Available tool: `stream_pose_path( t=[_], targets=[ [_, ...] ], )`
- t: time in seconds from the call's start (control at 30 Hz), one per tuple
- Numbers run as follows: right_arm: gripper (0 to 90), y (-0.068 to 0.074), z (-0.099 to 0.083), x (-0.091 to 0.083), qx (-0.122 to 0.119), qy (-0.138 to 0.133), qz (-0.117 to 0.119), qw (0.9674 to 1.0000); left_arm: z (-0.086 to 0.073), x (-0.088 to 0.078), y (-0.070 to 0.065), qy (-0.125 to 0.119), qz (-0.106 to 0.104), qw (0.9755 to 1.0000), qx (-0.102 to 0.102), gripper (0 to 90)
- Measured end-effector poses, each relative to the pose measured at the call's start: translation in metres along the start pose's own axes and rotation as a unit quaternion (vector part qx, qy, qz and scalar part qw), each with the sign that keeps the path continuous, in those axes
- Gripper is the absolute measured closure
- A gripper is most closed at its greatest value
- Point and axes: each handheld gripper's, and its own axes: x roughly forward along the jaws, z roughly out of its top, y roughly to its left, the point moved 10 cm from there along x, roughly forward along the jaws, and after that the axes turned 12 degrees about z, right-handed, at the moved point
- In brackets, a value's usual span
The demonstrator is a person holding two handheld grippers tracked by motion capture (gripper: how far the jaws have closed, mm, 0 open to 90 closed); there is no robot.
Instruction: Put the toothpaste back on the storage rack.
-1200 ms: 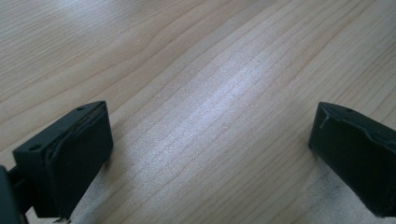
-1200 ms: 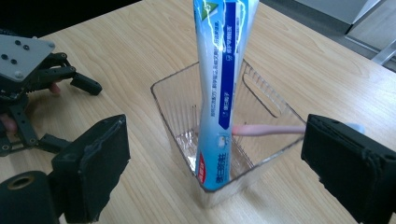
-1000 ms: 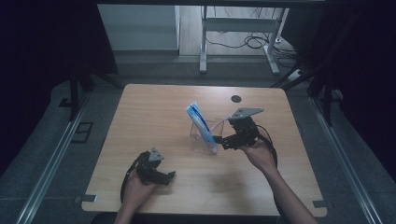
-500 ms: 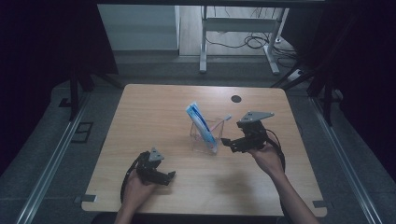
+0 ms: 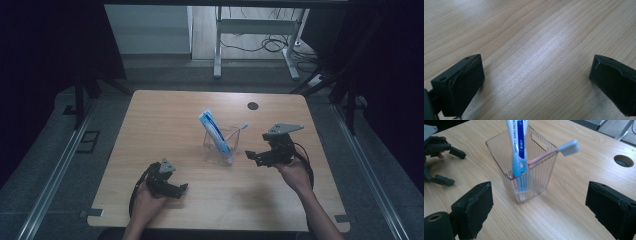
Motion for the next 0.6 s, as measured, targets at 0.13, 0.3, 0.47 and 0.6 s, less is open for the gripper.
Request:
stream_pose_path(
  t=[0.13, 0.3, 0.47, 0.6],
  targets=[
    [7.3, -0.004, -0.005, -0.006, 0.001, 0.001, -0.006, 1.0000, 0.000, 0.000, 0.000, 0.000, 0.001, 1.0000, -0.001, 0.0],
    [7.3, -0.007, -0.011, -0.014, 0.003, 0.003, -0.014, 0.9999, 0.000, 0.000, 0.000, 0.000, 0.001, 1.0000, -0.001, 0.1],
    [7.2, -0.010, -0.020, -0.019, 0.002, 0.010, -0.023, 0.9997, 0.000, 0.000, 0.000, 0.000, 0.002, 1.0000, -0.001, 0.1],
    [7.2, -0.012, -0.028, -0.021, 0.005, 0.014, -0.028, 0.9995, 0.000, 0.000, 0.000, -0.001, 0.002, 1.0000, -0.001, 0.1]
  ],
)
